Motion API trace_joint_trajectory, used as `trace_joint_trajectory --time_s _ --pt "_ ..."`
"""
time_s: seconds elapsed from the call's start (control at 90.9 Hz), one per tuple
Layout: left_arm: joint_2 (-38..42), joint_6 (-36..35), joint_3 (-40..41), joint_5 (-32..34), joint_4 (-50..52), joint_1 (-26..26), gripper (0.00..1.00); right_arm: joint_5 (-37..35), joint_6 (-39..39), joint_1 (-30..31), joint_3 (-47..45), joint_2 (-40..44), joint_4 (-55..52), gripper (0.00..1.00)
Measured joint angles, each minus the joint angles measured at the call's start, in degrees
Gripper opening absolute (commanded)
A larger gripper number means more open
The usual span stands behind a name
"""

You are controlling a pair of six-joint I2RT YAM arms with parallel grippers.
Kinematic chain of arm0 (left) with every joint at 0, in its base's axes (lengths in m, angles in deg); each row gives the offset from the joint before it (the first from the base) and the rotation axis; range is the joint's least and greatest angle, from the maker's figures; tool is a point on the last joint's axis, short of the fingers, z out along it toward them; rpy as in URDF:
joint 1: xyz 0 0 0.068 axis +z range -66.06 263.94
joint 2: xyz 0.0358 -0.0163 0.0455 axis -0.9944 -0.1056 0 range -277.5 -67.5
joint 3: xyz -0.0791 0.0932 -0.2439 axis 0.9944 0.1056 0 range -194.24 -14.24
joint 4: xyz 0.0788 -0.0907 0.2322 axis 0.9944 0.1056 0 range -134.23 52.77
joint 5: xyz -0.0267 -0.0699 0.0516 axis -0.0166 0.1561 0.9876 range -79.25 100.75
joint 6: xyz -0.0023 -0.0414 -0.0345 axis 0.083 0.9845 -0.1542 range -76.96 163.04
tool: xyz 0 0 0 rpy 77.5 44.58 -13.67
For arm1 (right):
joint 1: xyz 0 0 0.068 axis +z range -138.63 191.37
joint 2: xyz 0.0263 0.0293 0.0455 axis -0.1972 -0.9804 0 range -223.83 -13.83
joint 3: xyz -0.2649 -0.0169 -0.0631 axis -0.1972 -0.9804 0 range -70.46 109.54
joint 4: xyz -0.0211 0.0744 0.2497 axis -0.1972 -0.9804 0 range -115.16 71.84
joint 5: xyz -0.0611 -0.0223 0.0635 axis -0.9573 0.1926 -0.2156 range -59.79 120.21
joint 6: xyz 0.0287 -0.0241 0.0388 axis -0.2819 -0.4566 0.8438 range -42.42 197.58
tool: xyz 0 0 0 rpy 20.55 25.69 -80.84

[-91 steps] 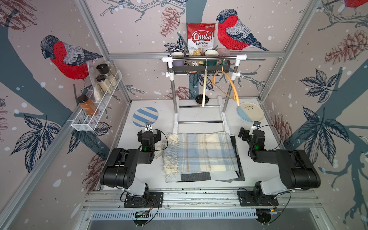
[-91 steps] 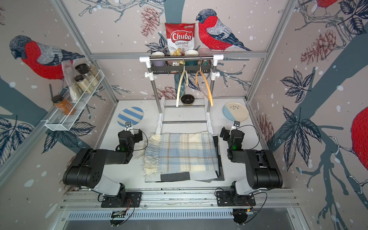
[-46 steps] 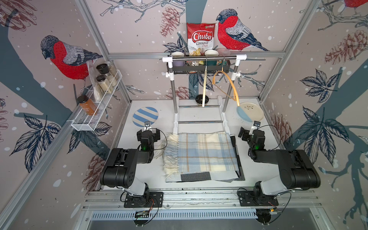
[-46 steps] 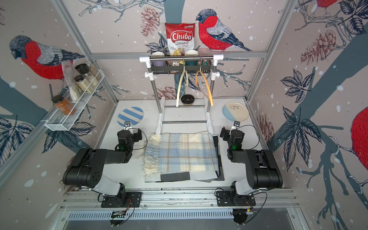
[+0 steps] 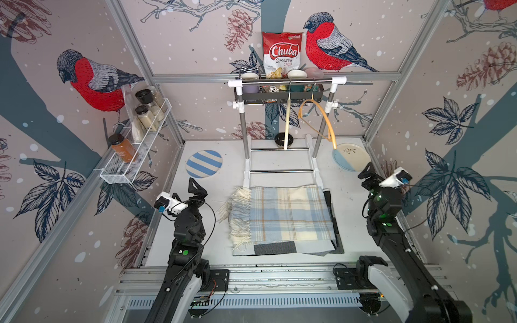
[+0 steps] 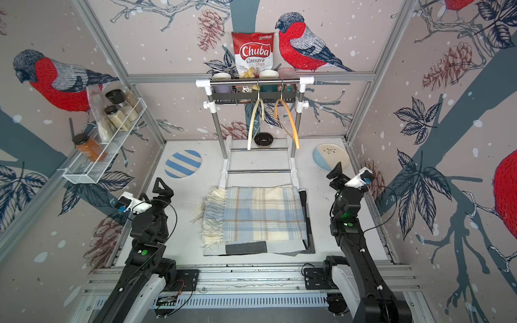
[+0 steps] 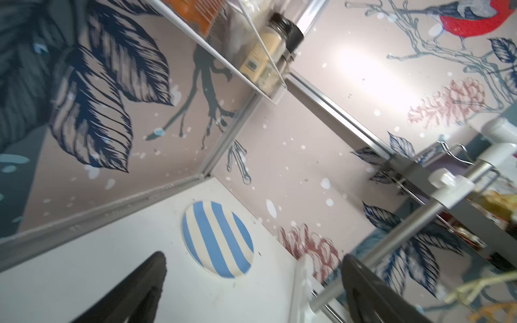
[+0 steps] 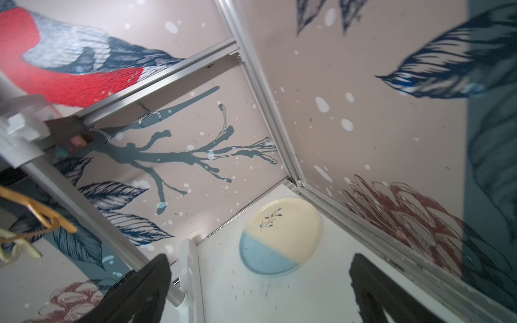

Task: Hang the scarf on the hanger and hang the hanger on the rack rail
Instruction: Pick up the hanger from the clothesline.

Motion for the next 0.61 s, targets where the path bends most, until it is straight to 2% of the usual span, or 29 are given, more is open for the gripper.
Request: trace_joint_trajectory --time_s 0.132,0.176,0.253,0.352,0.473,0.605 --pt "-14.3 -0.3 -31.1 -14.6 24.1 -1.2 0.94 4.1 3.3 0.3 4.4 7.0 -13.8 1.00" --pt "-19.2 -0.8 -41.6 -16.7 31.6 -3.9 0.92 4.5 3.5 0.7 5.8 7.5 -17.2 1.00" --pt "-26.1 -2.6 -58.9 -17.2 43.5 -13.0 0.88 6.0 4.1 1.3 7.5 6.7 -23.1 1.00" --pt "-34.2 -5.0 -76.8 -13.0 54.5 -24.0 0.85 8.4 4.7 2.1 8.7 4.4 -29.6 1.00" --pt "-51.0 -8.0 -102.6 -5.6 67.4 -35.4 0.82 10.3 4.7 3.6 10.5 1.9 -36.0 1.00" --pt "-67.7 -11.1 -125.0 -0.3 77.7 -44.2 0.79 11.1 4.2 5.7 13.5 -1.2 -39.8 1.00"
